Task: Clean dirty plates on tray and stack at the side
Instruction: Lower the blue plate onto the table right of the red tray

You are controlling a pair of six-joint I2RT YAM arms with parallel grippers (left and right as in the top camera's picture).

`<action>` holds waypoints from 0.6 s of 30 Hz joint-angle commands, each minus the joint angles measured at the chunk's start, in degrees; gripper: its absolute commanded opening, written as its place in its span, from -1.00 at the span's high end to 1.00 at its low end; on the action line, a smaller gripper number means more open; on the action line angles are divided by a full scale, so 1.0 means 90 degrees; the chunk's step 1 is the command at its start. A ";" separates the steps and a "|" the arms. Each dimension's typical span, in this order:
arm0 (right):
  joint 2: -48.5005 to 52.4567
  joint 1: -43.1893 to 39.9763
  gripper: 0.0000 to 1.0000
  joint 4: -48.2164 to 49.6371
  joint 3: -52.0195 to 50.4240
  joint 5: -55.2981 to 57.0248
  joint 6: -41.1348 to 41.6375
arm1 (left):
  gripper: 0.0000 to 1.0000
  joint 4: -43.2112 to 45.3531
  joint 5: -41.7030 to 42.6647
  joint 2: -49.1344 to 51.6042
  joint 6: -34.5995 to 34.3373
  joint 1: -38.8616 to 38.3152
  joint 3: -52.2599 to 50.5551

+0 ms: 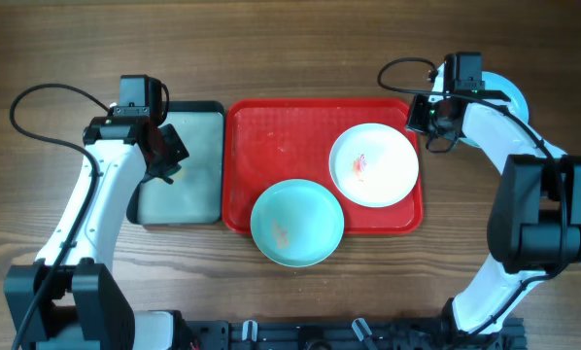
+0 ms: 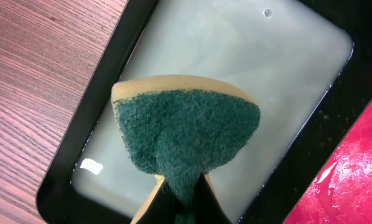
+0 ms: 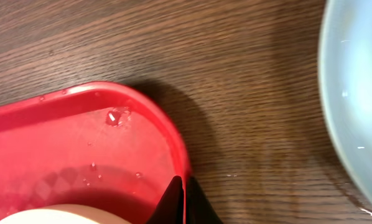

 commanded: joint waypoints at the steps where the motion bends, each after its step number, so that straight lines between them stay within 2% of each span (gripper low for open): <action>1: 0.0121 0.0024 0.92 0.0032 -0.0053 -0.0306 -0.0248 | 0.92 0.0015 0.0032 -0.0015 -0.0083 0.0022 -0.0034; 4: 0.0121 0.0024 0.91 0.0068 -0.0053 -0.0432 -0.0287 | 0.92 0.0017 0.0032 -0.0017 -0.0085 0.0022 -0.0034; 7: 0.0121 0.0012 0.91 0.0549 -0.0051 -0.0321 -0.0440 | 0.92 0.0015 0.0032 -0.0017 -0.0083 0.0022 -0.0034; 9: 0.0124 0.0012 0.91 0.0765 -0.0051 0.0415 -0.0104 | 0.92 0.0017 0.0032 -0.0017 -0.0083 0.0022 -0.0034; 13: 0.0126 0.0012 0.91 0.0379 -0.0053 0.1161 0.0100 | 0.92 0.0017 0.0032 -0.0017 -0.0085 0.0022 -0.0034; 18: 0.0136 0.0015 0.91 0.0053 -0.0058 0.0729 0.0219 | 0.92 0.0017 0.0029 -0.0015 -0.0083 0.0024 -0.0034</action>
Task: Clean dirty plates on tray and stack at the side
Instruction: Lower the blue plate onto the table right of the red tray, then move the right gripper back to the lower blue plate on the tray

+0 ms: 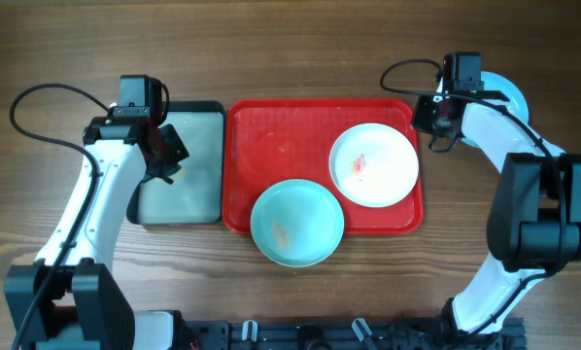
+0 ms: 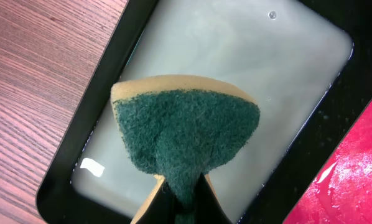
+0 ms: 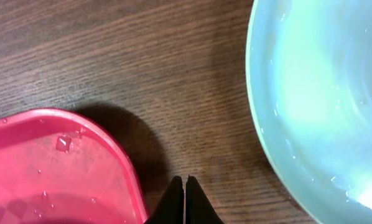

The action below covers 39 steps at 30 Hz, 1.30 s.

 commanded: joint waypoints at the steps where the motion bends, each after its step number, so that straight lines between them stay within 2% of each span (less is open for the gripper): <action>1: 0.0080 0.0012 0.92 -0.0058 -0.0053 -0.0408 0.0117 | 0.92 0.0017 0.0029 -0.0017 -0.0085 0.0024 -0.0034; 5: 0.0080 0.0012 0.91 -0.0053 -0.0051 -0.1049 -0.0211 | 0.92 0.0019 0.0032 -0.0017 -0.0083 0.0022 -0.0034; 17: 0.0080 0.0010 0.91 0.0109 -0.0051 -0.1326 -0.0379 | 0.92 0.0017 0.0029 -0.0017 -0.0083 0.0024 -0.0034; 19: 0.0056 0.0010 0.83 0.0209 0.0017 -0.1331 -0.0386 | 0.92 0.0017 0.0029 -0.0017 -0.0080 0.0024 -0.0034; 21: -0.0102 0.0010 0.63 -0.0228 0.0430 -0.1331 -0.0559 | 0.92 0.0019 0.0032 -0.0017 0.0005 0.0024 -0.0034; 22: -0.0289 0.0017 0.54 -0.0865 0.0826 -0.1545 -0.0571 | 0.92 0.0019 0.0032 -0.0017 0.0063 0.0022 -0.0034; 24: -0.0622 0.0039 0.41 -0.1702 0.1137 -0.2438 -0.0719 | 0.92 0.0022 0.0032 -0.0017 0.0061 0.0022 -0.0034; 27: -0.1013 0.0355 0.34 -0.2866 0.1166 -0.3317 -0.0719 | 0.92 0.0027 0.0034 -0.0015 0.0061 0.0022 -0.0034; 30: -0.1005 0.1047 0.30 -0.4340 0.1081 -0.2902 -0.0954 | 0.92 0.0131 0.0034 -0.0017 0.0061 0.0022 -0.0034; 32: -0.1005 0.1564 0.28 -0.4796 0.1008 -0.2458 -0.0947 | 0.92 0.0165 0.0046 -0.0017 0.0063 0.0022 -0.0034; 35: -0.1005 0.2443 0.27 -0.5187 0.0981 -0.1477 -0.0665 | 0.92 0.0158 0.0078 -0.0017 0.0063 0.0022 -0.0034; 39: -0.1005 0.3254 0.28 -0.5195 0.0862 -0.1013 -0.0491 | 0.92 0.0158 0.0080 -0.0017 0.0063 0.0022 -0.0034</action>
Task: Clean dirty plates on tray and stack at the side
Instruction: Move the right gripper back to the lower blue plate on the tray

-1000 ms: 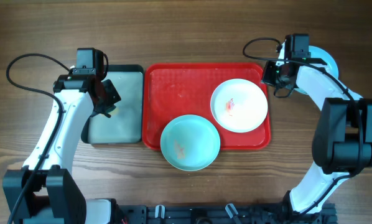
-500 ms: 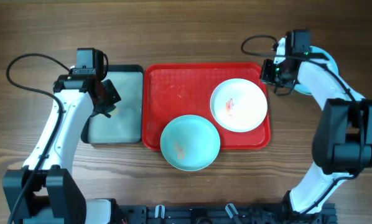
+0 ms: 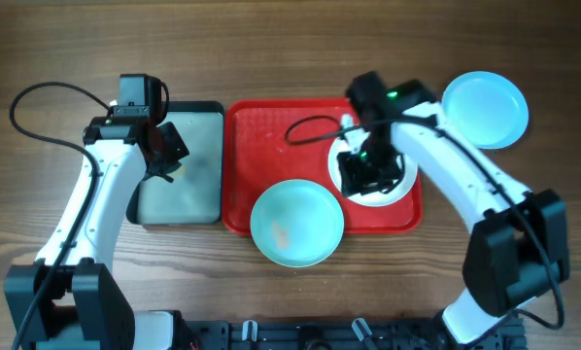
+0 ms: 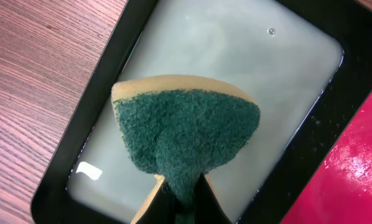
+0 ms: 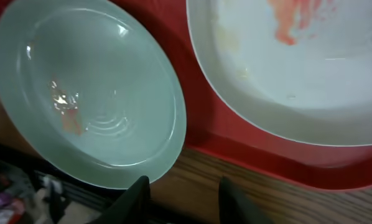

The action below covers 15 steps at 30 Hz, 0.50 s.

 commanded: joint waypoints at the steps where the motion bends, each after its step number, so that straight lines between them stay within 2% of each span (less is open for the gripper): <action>1: -0.0046 0.0529 0.28 0.0068 -0.0279 0.0602 0.0214 | 0.92 0.0017 0.0063 -0.0017 0.0036 0.0022 -0.0032; 10: -0.0046 0.0724 0.47 0.1423 -0.1540 0.0532 0.0534 | 0.92 -0.0080 0.0080 -0.0017 0.0036 0.0022 -0.0032; 15: -0.0046 0.0724 0.60 0.1683 -0.1598 0.0160 0.0510 | 0.92 -0.0134 0.0080 -0.0017 0.0036 0.0022 -0.0032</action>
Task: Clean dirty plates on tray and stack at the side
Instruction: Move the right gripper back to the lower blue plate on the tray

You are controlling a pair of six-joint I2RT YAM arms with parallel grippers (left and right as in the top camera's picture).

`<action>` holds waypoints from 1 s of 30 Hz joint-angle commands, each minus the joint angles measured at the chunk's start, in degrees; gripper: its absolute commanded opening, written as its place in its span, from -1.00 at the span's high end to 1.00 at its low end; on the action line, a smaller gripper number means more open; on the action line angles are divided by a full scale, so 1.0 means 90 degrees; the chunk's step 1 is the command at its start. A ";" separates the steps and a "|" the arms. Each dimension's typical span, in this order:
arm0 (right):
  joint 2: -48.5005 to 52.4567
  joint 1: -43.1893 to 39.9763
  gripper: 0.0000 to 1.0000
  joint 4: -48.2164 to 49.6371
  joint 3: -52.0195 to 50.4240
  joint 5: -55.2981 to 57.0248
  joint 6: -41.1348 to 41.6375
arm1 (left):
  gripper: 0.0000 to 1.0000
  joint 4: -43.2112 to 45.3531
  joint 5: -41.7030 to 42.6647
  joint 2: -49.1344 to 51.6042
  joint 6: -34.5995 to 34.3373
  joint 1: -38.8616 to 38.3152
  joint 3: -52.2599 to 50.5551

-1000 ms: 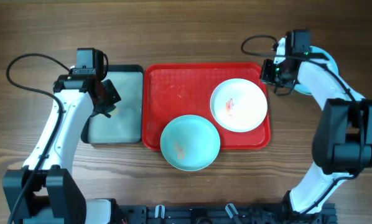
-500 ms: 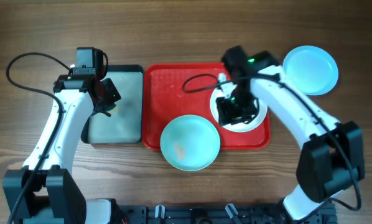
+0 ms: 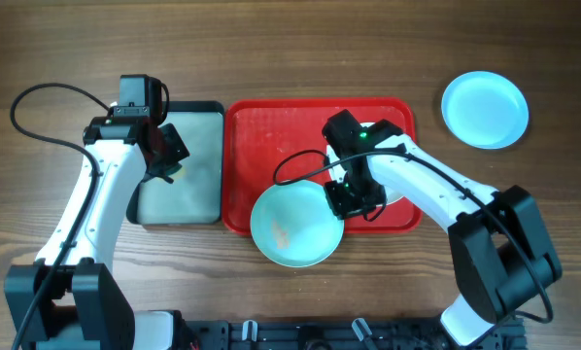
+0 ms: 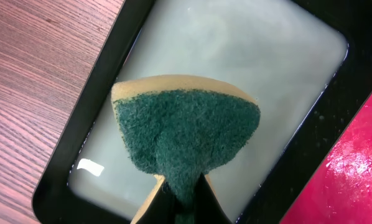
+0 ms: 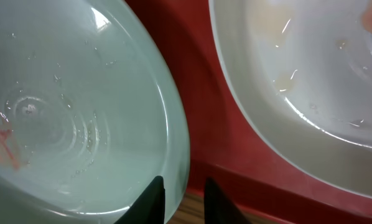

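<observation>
A teal plate [image 3: 290,228] with a small orange smear lies over the front edge of the red tray [image 3: 271,136]. My right gripper [image 3: 347,199] is open at this plate's right rim, and in the right wrist view the teal plate's [image 5: 68,106] rim sits between the two fingers of the gripper [image 5: 183,199]. A white plate [image 5: 298,74] with a red stain lies beside it on the tray [image 5: 236,143], mostly under my right arm in the overhead view. My left gripper [image 4: 185,193] is shut on a green-and-yellow sponge [image 4: 186,134] above the black water basin [image 4: 88,112].
A clean light-blue plate [image 3: 484,96] lies on the wooden table at the far right, apart from the tray. The basin [image 3: 198,106] stands against the tray's left side. The right arm's cable loops over the tray's middle.
My right gripper has moved from over the white plate's near edge to the teal plate's right rim, and is lower, with its open fingers either side of that rim. The left arm has not moved.
My right gripper was shut at the tray's far right corner, then still shut beside the light-blue plate on the table. Later it was open over the tray between the two dirty plates, and now straddles the teal plate's rim. The left gripper held the sponge over the basin throughout.
</observation>
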 commanded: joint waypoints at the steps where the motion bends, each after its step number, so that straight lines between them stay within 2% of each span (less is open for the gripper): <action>1: -0.0046 0.0027 0.60 0.0019 -0.0078 -0.0165 0.0083 | 0.92 -0.0034 0.0056 -0.0017 0.0036 0.0022 -0.0032; 6: -0.0046 0.0027 0.65 0.0522 -0.0427 -0.0189 0.0097 | 0.92 -0.0029 0.0056 -0.0017 0.0041 0.0022 -0.0032; 7: -0.0046 0.0027 0.84 0.0605 -0.0420 -0.0189 0.0095 | 0.92 -0.0027 0.0056 -0.0017 0.0061 0.0022 -0.0032; 8: -0.0046 0.0027 0.91 0.0629 -0.0362 -0.0189 0.0095 | 0.92 -0.0027 0.0056 -0.0015 0.0061 0.0022 -0.0032; 11: -0.0049 0.0015 0.91 0.0668 0.0236 -0.0087 0.0097 | 0.92 -0.0024 0.0058 -0.0017 0.0206 0.0022 -0.0032; 14: -0.0049 0.0000 0.91 0.1260 0.0959 0.0398 0.0175 | 0.92 -0.0024 0.0092 -0.0017 0.0204 0.0012 -0.0032; 18: 0.0046 0.0000 0.91 0.2346 0.0981 0.0967 0.0629 | 0.92 -0.0024 0.0199 -0.0017 0.0204 0.0012 -0.0032; 25: 0.0733 -0.0002 0.91 0.2917 0.0981 0.1105 0.1171 | 0.92 0.0051 0.0199 -0.0017 0.0204 0.0012 -0.0032; 30: 0.0845 -0.0041 0.91 0.3242 0.0981 0.1897 0.1433 | 0.92 0.0053 0.0199 -0.0017 0.0204 0.0012 -0.0032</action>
